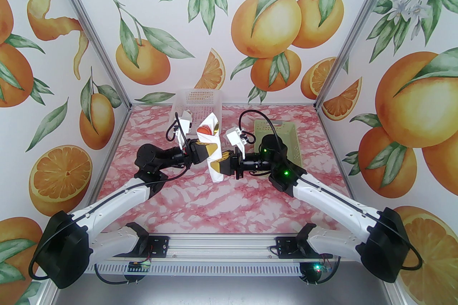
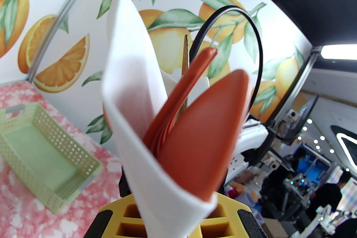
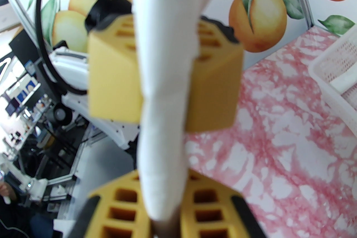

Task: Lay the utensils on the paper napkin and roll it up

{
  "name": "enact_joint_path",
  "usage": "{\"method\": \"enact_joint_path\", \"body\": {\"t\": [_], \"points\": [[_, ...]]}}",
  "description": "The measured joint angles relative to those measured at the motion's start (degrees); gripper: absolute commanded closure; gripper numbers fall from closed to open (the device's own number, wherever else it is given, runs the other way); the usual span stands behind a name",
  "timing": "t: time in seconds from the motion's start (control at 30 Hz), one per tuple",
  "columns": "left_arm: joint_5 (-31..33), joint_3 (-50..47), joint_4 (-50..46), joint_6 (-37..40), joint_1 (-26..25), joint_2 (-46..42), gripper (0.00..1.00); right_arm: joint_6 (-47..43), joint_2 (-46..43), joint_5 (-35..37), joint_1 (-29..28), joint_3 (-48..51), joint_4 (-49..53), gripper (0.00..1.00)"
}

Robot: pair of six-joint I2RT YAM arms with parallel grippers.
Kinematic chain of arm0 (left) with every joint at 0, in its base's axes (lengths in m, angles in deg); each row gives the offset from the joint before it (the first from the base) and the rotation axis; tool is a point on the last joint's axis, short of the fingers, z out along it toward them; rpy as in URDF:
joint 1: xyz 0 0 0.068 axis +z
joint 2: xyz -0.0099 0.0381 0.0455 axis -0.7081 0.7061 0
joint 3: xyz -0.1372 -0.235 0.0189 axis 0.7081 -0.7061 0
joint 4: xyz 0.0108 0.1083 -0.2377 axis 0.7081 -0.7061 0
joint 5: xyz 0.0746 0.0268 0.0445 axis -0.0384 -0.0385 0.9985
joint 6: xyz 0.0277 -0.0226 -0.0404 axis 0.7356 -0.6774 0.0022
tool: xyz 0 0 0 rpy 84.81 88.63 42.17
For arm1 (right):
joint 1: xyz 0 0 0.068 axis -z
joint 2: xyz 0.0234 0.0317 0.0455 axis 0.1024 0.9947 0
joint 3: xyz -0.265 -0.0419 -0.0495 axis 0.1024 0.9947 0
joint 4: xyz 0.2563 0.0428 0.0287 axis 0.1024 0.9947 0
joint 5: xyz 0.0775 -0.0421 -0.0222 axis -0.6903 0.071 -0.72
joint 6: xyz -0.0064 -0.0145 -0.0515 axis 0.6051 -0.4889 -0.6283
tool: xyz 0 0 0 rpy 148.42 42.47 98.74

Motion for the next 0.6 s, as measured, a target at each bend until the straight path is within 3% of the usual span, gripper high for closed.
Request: {"method": "enact_joint_path", "body": {"t": [0.07,0.17,0.33,0.6], "points": [[0.07,0.61,-1.27,0.61,0.68,-0.33,0.95,-0.70,-0.42,0.11,0.11,0.04,1.22,0.58],[0.20,1.53,-1.95,1.25,1.44,-1.05,0.96,-0.68,-1.01,0.17,0.22,0.28,2.21,0.49],[0.28,2.14,-2.21,1.86,1.49,-1.62,0.97,-0.57,-1.36,0.15,0.22,0.44,2.40,0.43],[0.55,2.19,-3.30,1.86,1.49,-1.60,0.98,0.52,-0.61,-0.04,-0.74,2.36,0.13,0.43]]}}
